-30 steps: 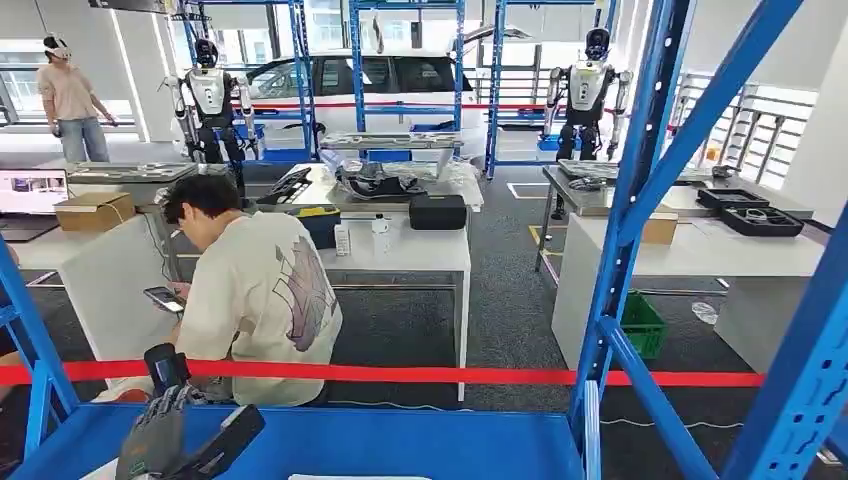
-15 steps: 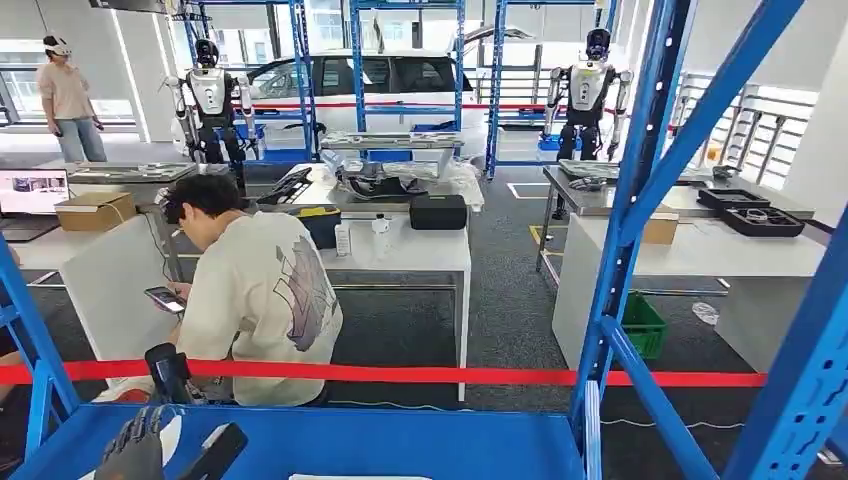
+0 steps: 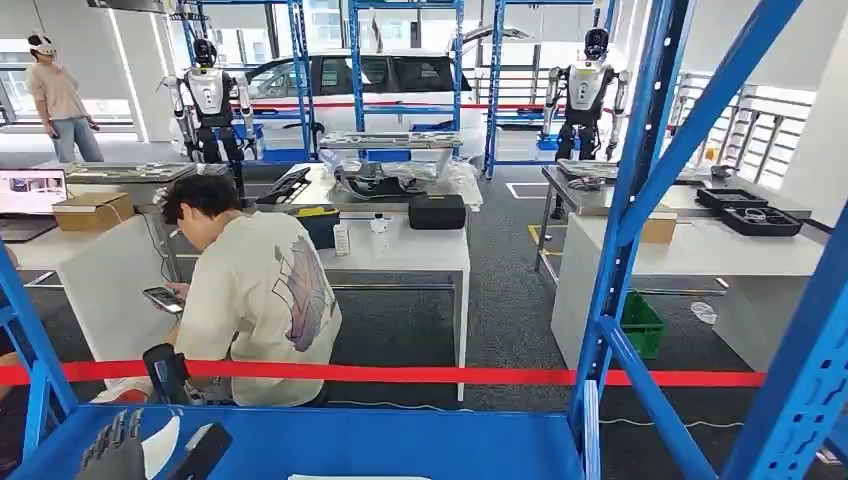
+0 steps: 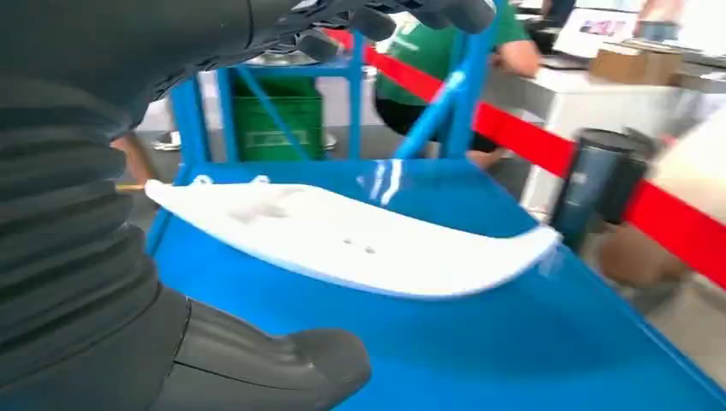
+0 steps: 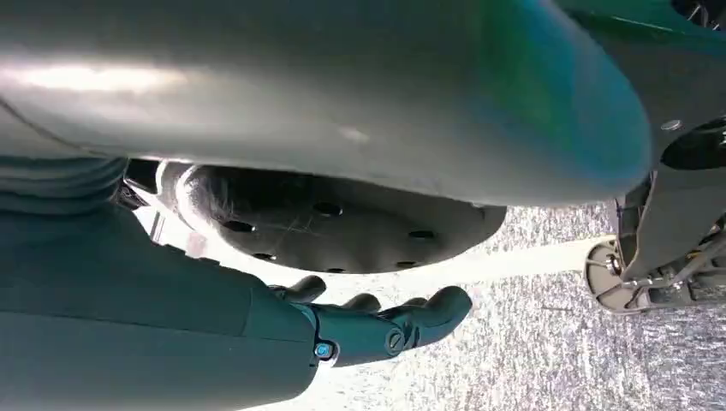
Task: Take the parts from the cabinet and place them on the table.
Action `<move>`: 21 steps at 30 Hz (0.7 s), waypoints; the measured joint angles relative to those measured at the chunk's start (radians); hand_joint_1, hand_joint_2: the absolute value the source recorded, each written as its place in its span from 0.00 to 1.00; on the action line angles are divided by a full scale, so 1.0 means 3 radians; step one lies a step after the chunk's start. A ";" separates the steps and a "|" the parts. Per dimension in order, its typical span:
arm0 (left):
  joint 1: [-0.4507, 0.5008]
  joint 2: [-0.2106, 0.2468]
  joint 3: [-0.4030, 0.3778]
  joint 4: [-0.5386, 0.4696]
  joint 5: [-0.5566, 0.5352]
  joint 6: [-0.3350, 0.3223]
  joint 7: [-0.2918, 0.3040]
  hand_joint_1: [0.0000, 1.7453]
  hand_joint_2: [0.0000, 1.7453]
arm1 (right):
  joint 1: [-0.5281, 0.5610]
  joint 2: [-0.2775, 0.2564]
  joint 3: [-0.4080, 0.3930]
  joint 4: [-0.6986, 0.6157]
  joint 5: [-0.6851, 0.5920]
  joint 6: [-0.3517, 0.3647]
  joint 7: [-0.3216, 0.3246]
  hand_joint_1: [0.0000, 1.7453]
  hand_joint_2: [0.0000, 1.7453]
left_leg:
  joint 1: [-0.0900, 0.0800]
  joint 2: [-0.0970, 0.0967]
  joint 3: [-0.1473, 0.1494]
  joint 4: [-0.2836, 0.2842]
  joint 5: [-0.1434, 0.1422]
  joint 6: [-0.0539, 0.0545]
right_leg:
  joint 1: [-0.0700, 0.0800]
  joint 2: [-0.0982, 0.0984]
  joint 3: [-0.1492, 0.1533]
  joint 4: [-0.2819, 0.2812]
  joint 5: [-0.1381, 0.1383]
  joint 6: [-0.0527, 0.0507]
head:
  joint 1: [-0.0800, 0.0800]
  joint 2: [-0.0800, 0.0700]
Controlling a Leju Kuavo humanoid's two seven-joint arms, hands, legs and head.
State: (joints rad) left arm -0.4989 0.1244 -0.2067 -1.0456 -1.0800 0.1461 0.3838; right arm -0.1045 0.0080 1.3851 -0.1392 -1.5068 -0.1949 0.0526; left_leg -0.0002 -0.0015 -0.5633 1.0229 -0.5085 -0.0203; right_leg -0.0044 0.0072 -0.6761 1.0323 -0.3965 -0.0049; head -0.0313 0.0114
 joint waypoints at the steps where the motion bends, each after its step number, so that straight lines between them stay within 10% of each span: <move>1: 0.0013 0.0001 0.0070 0.0014 -0.0007 0.0015 0.0010 0.00 1.00 | 0.0000 0.0001 0.0000 0.0000 -0.0001 0.0000 0.0002 0.00 0.00 | 0.0001 0.0000 -0.0001 0.0000 0.0000 0.0000 | 0.0000 -0.0001 0.0000 0.0000 -0.0001 0.0000 | 0.0000 0.0000; 21: 0.0681 0.0354 0.1276 0.0164 -0.0030 0.0267 -0.0202 0.00 1.00 | 0.0044 0.0008 -0.0003 0.0000 -0.0014 0.0000 -0.0060 0.00 0.00 | 0.0004 -0.0001 0.0004 -0.0002 -0.0006 0.0004 | 0.0008 -0.0001 0.0006 0.0000 -0.0012 -0.0001 | 0.0000 0.0000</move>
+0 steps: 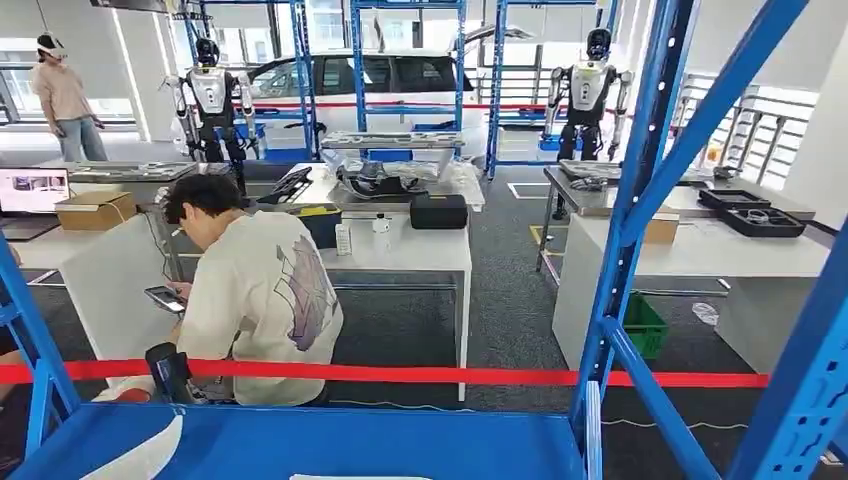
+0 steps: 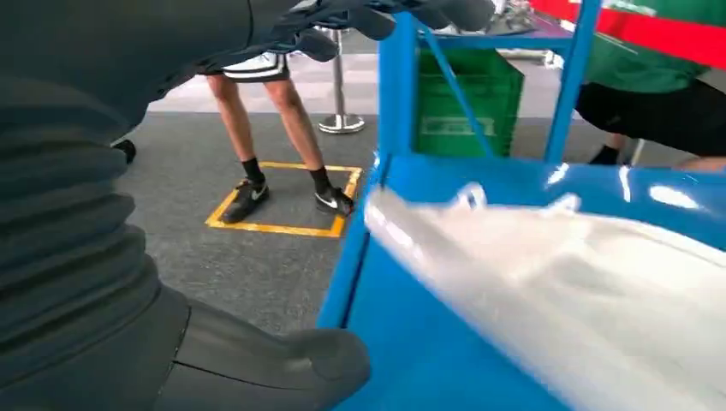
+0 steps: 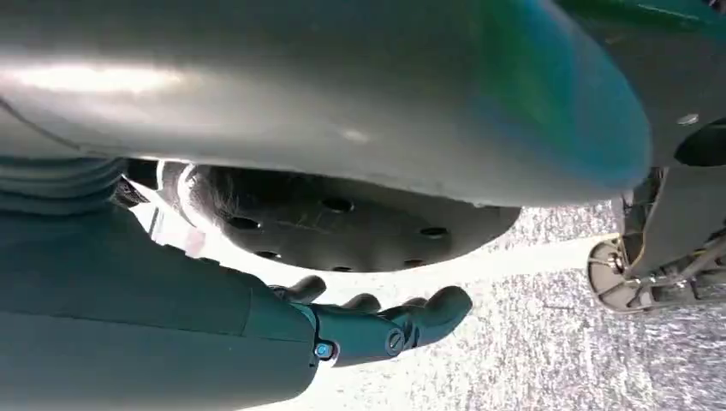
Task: Take the parts from the cabinet and place them on the table.
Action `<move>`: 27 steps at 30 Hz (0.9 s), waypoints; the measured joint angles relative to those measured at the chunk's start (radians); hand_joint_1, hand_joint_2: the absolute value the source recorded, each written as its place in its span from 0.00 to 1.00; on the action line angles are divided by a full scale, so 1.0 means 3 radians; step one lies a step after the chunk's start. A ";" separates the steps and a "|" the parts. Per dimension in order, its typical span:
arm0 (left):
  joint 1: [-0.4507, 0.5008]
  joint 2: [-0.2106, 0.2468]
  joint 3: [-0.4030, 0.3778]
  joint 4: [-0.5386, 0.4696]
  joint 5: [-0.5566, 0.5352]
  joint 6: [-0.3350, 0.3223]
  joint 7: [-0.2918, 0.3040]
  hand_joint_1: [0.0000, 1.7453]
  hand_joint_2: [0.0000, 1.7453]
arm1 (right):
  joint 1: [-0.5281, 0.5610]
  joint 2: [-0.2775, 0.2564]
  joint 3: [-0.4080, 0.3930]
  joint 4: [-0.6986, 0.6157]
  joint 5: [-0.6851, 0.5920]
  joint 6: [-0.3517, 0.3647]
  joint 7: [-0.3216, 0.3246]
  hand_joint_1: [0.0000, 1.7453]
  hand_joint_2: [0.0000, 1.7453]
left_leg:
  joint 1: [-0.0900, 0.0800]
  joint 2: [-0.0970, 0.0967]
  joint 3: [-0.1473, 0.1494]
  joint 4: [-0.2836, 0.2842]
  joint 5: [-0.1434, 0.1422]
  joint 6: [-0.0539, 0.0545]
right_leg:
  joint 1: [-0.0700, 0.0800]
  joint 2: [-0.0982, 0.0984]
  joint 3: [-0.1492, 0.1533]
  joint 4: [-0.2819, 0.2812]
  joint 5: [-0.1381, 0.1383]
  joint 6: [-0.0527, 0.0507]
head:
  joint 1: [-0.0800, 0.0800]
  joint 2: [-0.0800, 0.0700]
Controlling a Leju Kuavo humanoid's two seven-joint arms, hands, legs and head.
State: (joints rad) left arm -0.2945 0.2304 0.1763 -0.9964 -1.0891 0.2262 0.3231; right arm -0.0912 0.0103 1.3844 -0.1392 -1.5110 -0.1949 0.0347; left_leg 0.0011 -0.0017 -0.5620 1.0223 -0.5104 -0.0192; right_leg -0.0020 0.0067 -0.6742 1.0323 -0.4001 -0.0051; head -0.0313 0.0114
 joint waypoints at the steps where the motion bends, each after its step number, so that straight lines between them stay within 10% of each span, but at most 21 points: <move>1: -0.0005 0.0006 0.0019 0.0021 0.0000 0.0016 -0.0014 0.00 1.00 | 0.0000 0.0001 -0.0005 0.0000 -0.0003 0.0000 0.0001 0.00 0.00 | 0.0000 0.0000 0.0000 0.0000 -0.0001 0.0001 | 0.0000 0.0000 0.0001 0.0000 -0.0001 0.0000 | -0.0001 0.0000; 27: -0.0479 0.0142 0.0261 0.0624 -0.0454 0.0394 -0.0313 0.00 1.00 | -0.0004 0.0011 -0.0036 0.0000 -0.0005 0.0000 -0.0023 0.00 0.00 | 0.0000 -0.0001 0.0028 0.0003 0.0000 0.0001 | 0.0001 0.0001 0.0003 0.0000 0.0001 -0.0001 | -0.0001 0.0000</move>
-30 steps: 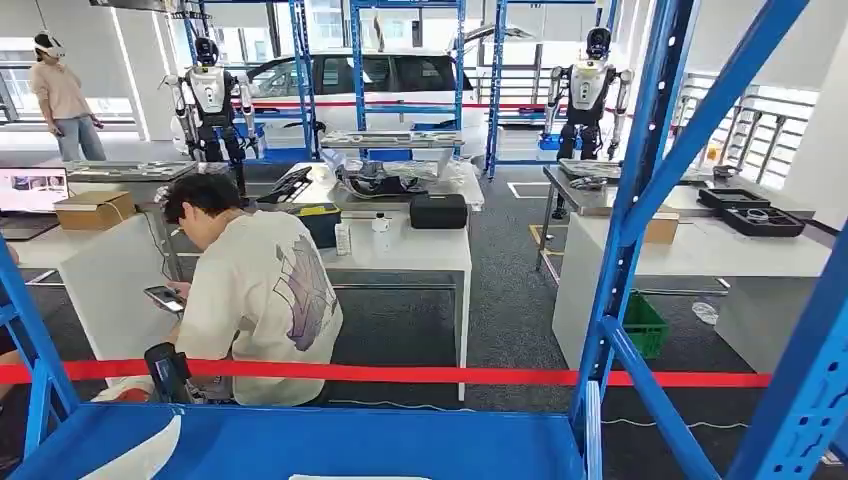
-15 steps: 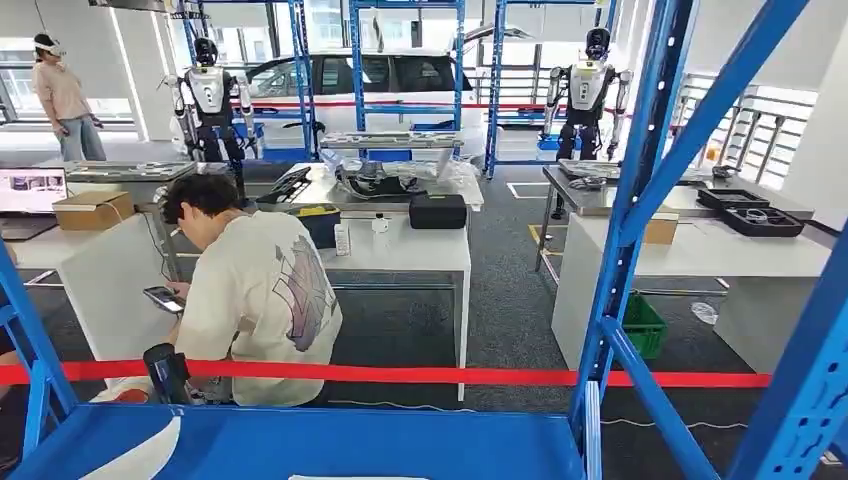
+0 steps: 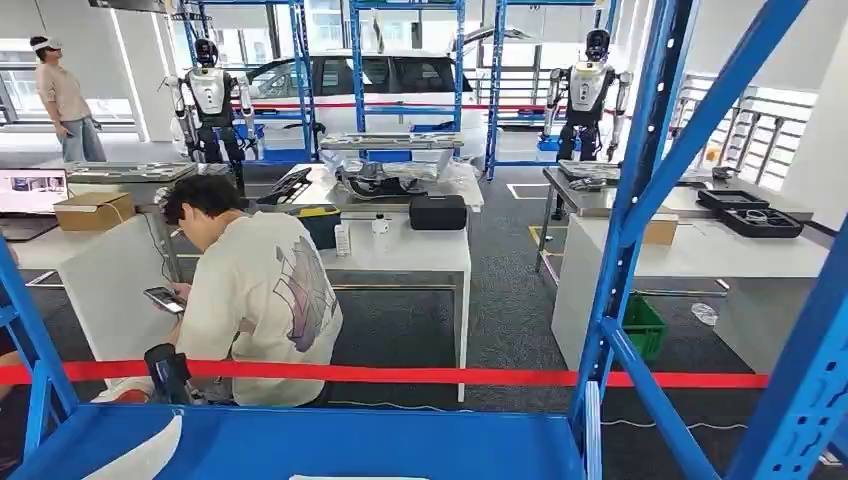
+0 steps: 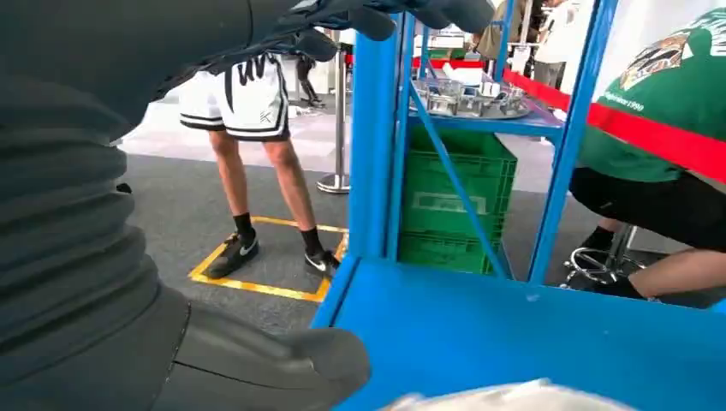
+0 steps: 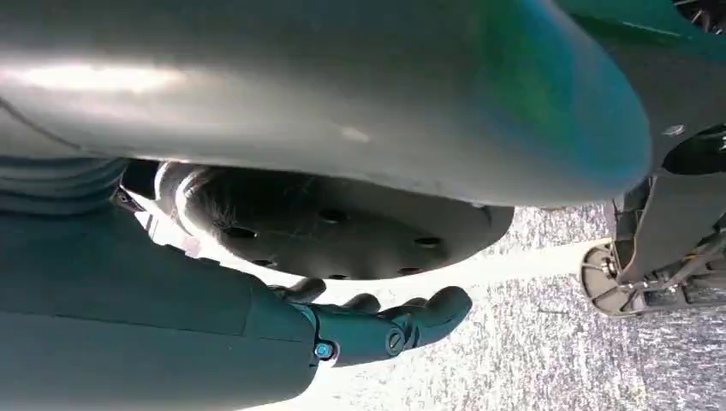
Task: Take the parts from the cabinet and place them on the table.
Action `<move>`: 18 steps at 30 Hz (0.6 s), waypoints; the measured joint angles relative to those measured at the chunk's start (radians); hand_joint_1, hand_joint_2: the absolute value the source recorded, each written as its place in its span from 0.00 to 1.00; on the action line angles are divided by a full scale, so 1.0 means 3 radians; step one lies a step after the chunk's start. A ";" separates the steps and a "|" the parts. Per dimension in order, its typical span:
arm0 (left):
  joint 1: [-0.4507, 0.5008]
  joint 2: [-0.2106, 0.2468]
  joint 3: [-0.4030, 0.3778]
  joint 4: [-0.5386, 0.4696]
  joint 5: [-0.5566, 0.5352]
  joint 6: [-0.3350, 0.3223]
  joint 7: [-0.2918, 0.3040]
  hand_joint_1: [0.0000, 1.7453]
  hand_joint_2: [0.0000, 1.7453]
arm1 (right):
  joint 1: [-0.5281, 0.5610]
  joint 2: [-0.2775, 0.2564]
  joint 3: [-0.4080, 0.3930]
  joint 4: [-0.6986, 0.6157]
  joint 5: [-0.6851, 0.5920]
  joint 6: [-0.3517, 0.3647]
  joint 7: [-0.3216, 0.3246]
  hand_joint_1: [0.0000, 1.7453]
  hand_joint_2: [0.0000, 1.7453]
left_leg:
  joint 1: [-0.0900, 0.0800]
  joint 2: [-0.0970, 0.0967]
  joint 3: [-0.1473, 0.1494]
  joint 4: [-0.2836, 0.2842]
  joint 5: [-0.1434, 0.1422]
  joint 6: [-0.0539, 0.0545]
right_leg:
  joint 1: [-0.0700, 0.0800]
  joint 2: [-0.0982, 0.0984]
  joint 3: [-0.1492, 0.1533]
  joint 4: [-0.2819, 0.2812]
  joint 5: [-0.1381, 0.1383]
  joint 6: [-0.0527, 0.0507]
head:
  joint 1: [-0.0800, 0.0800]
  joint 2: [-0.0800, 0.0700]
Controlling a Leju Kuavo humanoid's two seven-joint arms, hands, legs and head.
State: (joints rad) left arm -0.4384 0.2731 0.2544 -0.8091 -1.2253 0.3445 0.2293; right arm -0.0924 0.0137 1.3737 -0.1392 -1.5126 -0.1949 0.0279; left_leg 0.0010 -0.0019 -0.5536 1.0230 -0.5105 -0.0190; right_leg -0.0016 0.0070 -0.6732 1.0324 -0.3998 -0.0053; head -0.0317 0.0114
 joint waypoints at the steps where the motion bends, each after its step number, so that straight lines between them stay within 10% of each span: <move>1: -0.0014 -0.0010 0.0000 0.0011 -0.0009 0.0001 -0.0008 0.00 1.00 | 0.0000 0.0000 0.0000 0.0000 0.0001 0.0000 0.0000 0.00 0.00 | 0.0000 0.0000 0.0001 0.0000 0.0000 0.0000 | 0.0000 0.0000 0.0000 0.0000 0.0000 0.0000 | 0.0001 0.0000; 18: -0.0044 -0.0092 -0.0009 0.0070 -0.0033 -0.0003 -0.0080 0.00 1.00 | 0.0002 0.0000 0.0000 0.0000 0.0001 0.0000 0.0006 0.00 0.00 | 0.0000 0.0001 0.0004 0.0000 0.0000 0.0000 | 0.0000 0.0001 -0.0001 0.0000 0.0000 0.0000 | 0.0000 0.0000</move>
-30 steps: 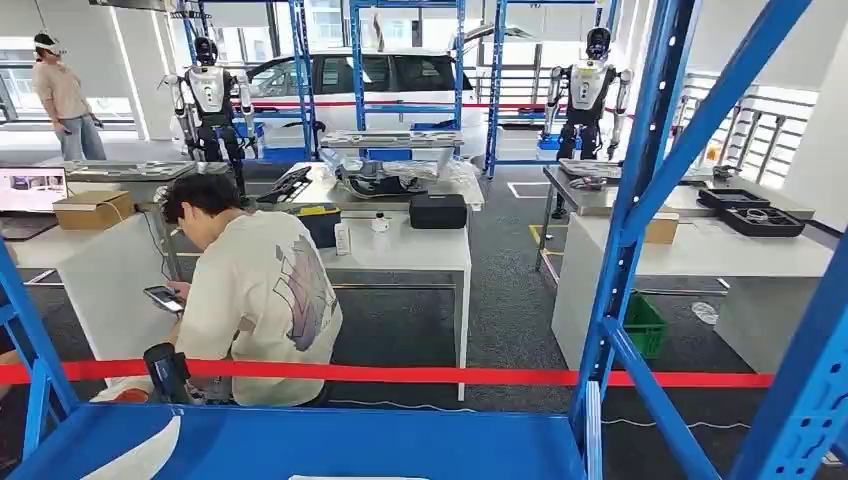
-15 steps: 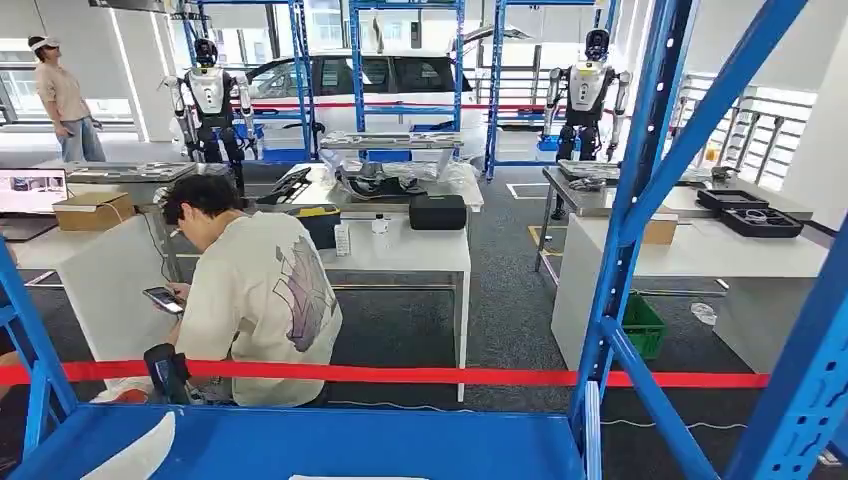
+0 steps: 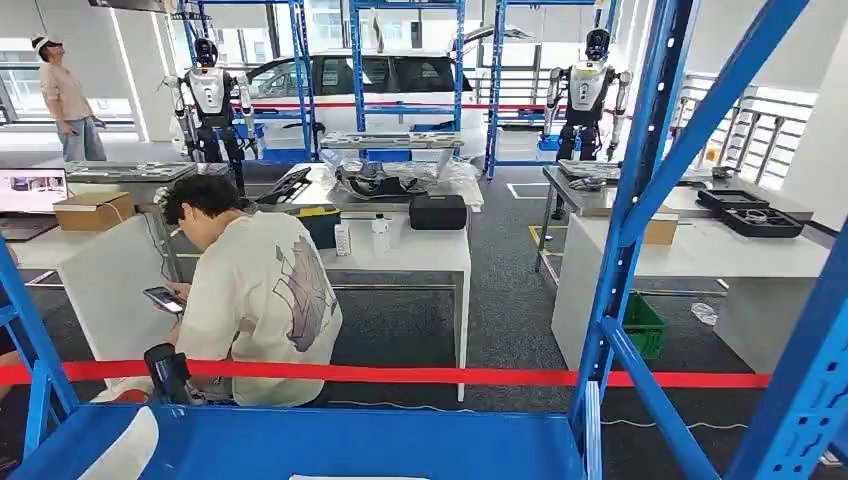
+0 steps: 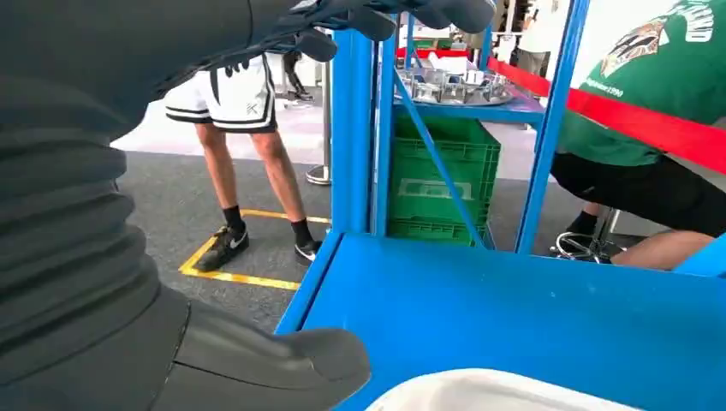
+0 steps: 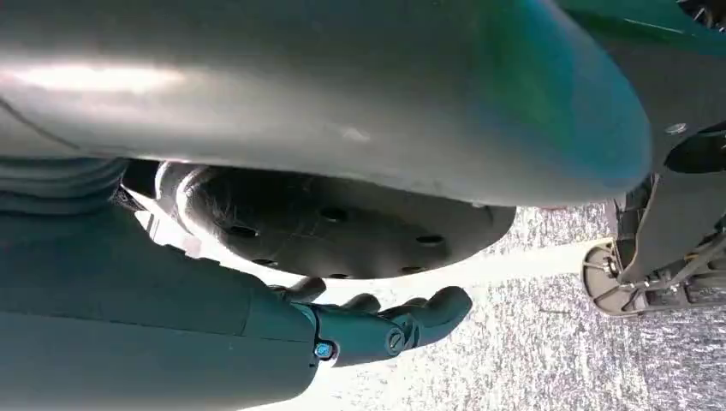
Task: Take the parts from the cabinet and place them on the table.
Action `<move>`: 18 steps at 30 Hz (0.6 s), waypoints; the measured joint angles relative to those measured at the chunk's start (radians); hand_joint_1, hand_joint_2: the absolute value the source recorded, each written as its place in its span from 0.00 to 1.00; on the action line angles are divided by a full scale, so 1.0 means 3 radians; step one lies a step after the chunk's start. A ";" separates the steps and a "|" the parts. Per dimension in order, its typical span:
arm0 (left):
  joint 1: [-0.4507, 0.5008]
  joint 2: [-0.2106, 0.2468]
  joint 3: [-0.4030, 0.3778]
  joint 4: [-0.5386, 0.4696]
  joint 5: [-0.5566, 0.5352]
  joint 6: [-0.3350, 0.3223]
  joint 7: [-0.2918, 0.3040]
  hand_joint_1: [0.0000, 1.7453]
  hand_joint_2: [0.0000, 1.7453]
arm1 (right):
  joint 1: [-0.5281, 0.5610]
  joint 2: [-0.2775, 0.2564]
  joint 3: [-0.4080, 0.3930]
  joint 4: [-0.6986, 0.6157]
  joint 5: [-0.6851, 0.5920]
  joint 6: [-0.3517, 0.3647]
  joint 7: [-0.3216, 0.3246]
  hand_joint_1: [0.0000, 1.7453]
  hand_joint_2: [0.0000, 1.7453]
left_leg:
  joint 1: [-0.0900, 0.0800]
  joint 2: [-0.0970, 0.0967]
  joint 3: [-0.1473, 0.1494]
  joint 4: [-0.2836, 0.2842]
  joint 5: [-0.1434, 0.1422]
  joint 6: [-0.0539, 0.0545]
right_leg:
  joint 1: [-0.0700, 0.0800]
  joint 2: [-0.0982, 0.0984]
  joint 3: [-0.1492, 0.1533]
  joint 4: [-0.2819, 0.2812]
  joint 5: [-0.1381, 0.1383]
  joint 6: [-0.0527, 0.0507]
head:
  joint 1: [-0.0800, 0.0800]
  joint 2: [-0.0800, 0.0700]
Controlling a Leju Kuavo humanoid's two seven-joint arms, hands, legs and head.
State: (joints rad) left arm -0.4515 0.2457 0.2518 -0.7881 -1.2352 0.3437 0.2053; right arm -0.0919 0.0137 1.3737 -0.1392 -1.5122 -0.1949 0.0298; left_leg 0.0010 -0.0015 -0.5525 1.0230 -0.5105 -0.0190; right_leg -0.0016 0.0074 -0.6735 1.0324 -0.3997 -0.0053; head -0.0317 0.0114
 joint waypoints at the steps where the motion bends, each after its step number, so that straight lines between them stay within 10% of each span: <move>1: -0.0002 0.0000 -0.0004 0.0004 0.0000 0.0001 -0.0027 0.00 1.00 | 0.0000 0.0000 0.0000 0.0000 0.0000 0.0000 0.0003 0.00 0.00 | 0.0000 0.0000 0.0000 0.0000 0.0000 0.0000 | 0.0000 0.0000 0.0000 0.0000 0.0000 0.0000 | 0.0001 0.0000; 18: -0.0064 -0.0034 -0.0076 0.0141 0.0214 0.0349 -0.0268 0.00 1.00 | 0.0000 0.0000 0.0000 0.0000 0.0000 0.0000 -0.0008 0.00 0.00 | 0.0000 0.0000 -0.0001 0.0000 0.0000 0.0000 | 0.0000 0.0000 0.0000 0.0000 0.0000 0.0000 | 0.0001 0.0000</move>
State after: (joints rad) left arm -0.4706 0.2354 0.2289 -0.7457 -1.1712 0.4485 0.1248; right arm -0.0918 0.0137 1.3737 -0.1392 -1.5122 -0.1949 0.0275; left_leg 0.0011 -0.0015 -0.5527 1.0230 -0.5105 -0.0190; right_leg -0.0015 0.0073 -0.6735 1.0324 -0.3997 -0.0053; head -0.0313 0.0114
